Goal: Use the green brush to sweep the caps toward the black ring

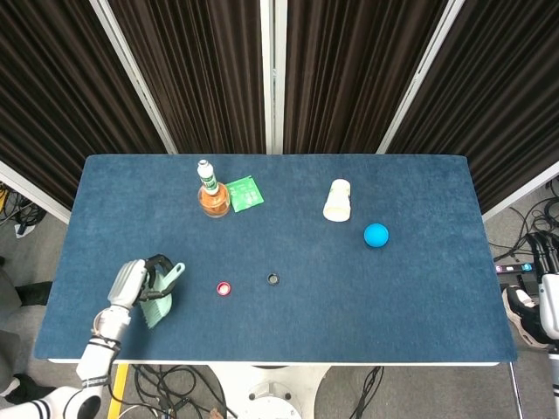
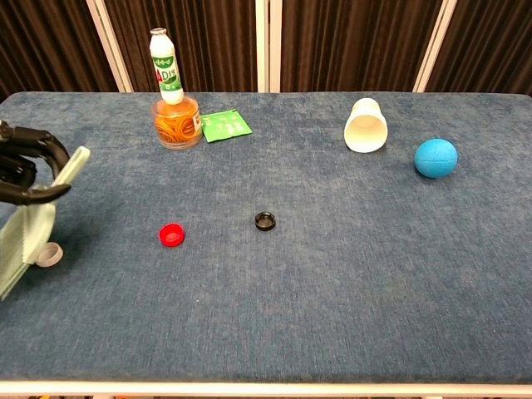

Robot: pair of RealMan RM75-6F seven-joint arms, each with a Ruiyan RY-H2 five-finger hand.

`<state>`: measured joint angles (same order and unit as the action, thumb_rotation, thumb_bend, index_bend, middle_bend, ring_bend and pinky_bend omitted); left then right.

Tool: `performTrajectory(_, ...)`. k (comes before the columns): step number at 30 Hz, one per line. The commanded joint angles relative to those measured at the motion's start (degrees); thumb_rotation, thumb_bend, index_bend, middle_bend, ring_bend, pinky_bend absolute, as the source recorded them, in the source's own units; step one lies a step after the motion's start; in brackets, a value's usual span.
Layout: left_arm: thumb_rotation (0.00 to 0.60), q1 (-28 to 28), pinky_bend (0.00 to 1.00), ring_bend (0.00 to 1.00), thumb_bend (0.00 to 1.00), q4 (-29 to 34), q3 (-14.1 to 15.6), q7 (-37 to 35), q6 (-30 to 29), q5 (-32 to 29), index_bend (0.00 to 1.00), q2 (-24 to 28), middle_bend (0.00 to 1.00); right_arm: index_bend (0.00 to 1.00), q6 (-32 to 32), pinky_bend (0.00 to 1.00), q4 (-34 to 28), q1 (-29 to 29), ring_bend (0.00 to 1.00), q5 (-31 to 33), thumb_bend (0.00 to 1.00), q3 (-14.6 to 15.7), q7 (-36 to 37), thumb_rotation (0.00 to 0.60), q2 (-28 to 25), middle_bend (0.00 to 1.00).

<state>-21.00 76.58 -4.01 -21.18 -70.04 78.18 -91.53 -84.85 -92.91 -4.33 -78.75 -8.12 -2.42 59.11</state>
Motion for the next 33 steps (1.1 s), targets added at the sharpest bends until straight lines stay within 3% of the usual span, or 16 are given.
performTrajectory(1,0.6,-0.1,0.91,0.77,0.37,-3.0,-0.4,-1.1,-0.7,1.1,0.5,-3.0,0.58,0.0,-0.1,0.01,-0.2,0.0,0.0,0.0,0.17,0.0,-0.2,0.6,-0.1,0.05)
performTrajectory(12,0.6,-4.1,0.91,0.77,0.37,-11.2,-2.8,-4.8,-1.2,5.1,0.5,-10.4,0.58,0.0,-0.8,0.01,-0.1,0.8,0.0,-0.1,0.17,0.4,0.1,0.6,0.1,0.05)
performTrajectory(33,0.6,-15.7,0.9,0.77,0.37,-14.6,-8.5,-4.9,6.8,4.2,0.5,-20.0,0.58,0.0,-1.8,0.01,1.7,2.0,0.0,0.4,0.17,0.2,2.8,0.6,0.2,0.06)
